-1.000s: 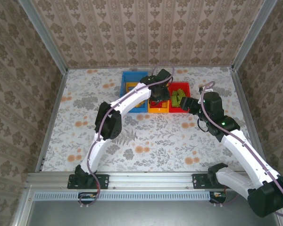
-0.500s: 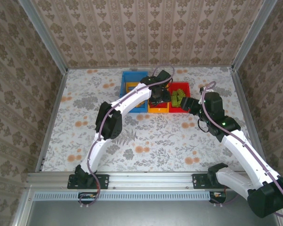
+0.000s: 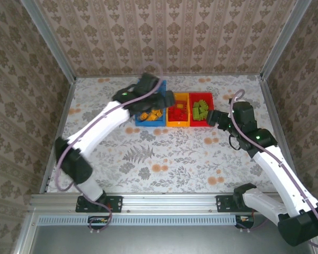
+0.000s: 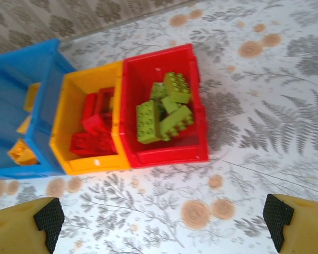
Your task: Sort the legos into containers by color
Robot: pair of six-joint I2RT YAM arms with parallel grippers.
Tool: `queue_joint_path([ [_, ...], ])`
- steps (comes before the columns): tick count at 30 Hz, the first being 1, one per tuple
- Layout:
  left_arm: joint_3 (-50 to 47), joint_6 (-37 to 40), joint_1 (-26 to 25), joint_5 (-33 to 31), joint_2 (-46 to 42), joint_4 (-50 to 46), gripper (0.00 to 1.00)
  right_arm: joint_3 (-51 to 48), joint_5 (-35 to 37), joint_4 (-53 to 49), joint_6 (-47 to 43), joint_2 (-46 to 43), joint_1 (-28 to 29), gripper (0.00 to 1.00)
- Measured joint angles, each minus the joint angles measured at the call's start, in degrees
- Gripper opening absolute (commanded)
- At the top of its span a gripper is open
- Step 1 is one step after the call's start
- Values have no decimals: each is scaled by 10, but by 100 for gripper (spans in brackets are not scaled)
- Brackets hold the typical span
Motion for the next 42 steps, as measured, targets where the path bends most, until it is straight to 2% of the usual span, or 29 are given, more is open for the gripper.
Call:
queue_joint_path([
  [3,-77,10,58,-57,-95,-17,100,0,72,-31,-3,-15,-2,100],
  [7,-227,29,79,-255,-222,-37,100,-64,184,17,-48,-48,-24,100],
  [9,-328,89,93,-328,-296,-11,100,-127,215,59,-81,-66,-50,100],
  [14,-566,262,128,-406,-440,130,100,-259,217,182,-130,-46,-103,100],
  [20,-689,341,228,-389,-454,281,100,-330,180,419,-160,83,-113,100],
  [23,-726,356,270,-352,-414,383,100,-333,148,515,-162,161,-130,99],
  [27,-733,358,331,-290,-319,492,100,-322,110,622,-162,244,-154,100],
  [30,-732,360,356,-245,-254,590,100,-295,87,652,-162,286,-161,100],
  [34,-722,367,382,-182,-162,698,100,-299,53,711,-175,289,-161,100],
  [37,-694,395,387,-126,-99,755,100,-337,30,818,-186,313,-159,100],
  [40,-682,418,387,-79,-35,836,100,-358,25,830,-191,331,-154,100],
  [42,-686,426,387,-60,-18,854,100,-356,27,834,-192,334,-149,100],
])
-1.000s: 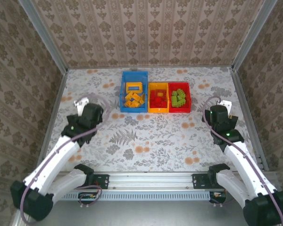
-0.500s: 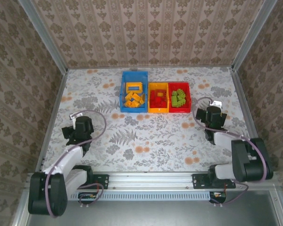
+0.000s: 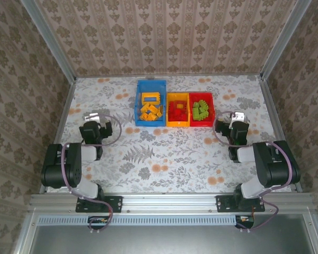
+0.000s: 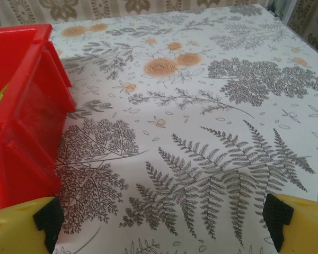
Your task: Sort the legos into containers by color
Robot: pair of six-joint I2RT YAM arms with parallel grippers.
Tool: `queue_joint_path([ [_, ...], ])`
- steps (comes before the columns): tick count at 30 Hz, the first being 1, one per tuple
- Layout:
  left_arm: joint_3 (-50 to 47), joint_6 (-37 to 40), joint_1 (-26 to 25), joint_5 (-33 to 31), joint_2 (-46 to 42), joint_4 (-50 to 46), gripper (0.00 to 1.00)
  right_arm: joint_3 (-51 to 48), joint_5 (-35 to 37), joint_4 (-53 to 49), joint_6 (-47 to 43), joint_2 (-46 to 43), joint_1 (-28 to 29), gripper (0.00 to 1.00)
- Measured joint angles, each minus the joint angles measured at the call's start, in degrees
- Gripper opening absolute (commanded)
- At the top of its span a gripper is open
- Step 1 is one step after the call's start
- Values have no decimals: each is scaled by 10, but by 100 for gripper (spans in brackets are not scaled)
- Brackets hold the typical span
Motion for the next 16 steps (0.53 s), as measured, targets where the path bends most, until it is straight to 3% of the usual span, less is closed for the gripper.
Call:
queue_joint_path([
  [16,-1,9,0,25,2,47,100,12,2,8,-10,0,8,100],
])
